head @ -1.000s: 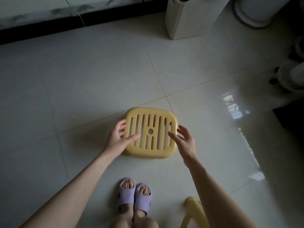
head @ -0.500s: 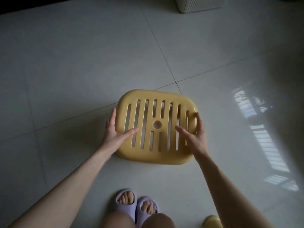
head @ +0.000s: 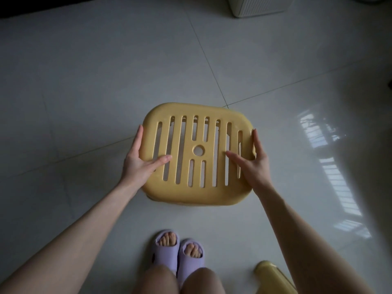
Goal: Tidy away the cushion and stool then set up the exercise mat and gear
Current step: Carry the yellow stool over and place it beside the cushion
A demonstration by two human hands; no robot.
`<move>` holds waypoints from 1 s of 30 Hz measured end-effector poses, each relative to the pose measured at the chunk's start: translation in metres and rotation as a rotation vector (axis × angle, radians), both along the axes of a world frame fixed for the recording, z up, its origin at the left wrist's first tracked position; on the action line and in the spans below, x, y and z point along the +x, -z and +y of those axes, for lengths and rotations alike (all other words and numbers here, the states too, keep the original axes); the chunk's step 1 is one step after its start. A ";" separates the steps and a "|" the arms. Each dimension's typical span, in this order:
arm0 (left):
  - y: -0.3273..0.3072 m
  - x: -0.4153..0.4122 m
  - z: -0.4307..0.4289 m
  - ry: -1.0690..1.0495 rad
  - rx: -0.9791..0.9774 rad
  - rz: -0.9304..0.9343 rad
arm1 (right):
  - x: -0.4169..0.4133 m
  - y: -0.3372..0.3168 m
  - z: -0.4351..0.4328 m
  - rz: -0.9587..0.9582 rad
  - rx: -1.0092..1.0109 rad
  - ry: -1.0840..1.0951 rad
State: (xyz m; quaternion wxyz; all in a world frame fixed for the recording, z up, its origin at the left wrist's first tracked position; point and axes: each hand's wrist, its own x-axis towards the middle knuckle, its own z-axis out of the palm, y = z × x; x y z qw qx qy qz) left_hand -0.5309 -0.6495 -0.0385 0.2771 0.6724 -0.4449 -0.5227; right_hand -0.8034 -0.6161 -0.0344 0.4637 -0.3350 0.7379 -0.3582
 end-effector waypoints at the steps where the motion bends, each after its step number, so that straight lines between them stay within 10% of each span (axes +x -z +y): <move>1: -0.010 0.002 0.002 0.001 -0.003 -0.005 | 0.003 -0.009 0.000 -0.001 -0.004 -0.006; 19: -0.405 0.092 0.055 -0.249 -0.125 -0.052 | 0.096 -0.395 -0.014 -0.003 -0.145 -0.205; 30: -0.500 0.200 0.103 -0.478 -0.229 -0.001 | 0.217 -0.501 -0.015 0.012 -0.265 -0.376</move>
